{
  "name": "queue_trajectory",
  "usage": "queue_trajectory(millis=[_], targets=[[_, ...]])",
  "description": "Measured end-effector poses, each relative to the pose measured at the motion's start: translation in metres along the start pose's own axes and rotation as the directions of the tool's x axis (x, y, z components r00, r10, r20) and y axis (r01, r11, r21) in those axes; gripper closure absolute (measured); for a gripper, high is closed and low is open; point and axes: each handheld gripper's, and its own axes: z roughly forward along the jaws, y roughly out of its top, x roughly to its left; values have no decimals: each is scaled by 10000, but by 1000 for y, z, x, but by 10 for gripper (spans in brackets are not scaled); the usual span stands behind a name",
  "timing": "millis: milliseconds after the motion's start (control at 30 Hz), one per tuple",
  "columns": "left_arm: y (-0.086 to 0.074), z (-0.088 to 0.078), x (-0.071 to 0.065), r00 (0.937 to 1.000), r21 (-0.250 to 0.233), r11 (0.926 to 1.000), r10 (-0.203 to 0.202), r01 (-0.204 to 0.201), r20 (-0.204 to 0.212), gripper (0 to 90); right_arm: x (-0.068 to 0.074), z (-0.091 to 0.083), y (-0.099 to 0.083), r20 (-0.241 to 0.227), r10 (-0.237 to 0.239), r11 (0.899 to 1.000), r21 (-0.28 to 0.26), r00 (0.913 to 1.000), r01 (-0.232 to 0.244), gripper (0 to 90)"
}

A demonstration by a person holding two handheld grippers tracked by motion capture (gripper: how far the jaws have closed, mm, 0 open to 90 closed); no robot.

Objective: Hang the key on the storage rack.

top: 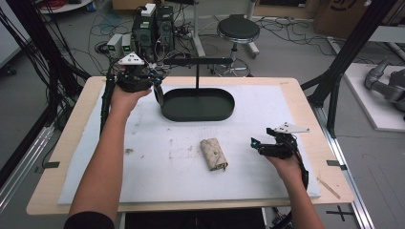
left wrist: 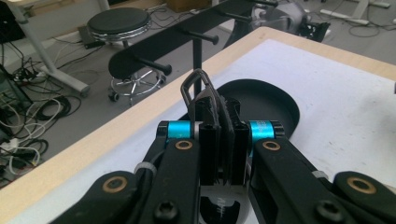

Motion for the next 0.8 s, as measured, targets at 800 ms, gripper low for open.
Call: queue_trajectory(millis=[800], targets=[[12, 44, 4, 9986, 718, 9973, 177, -142, -496, 865, -3, 1, -3, -9, 127, 9999, 43, 9999, -126, 183]])
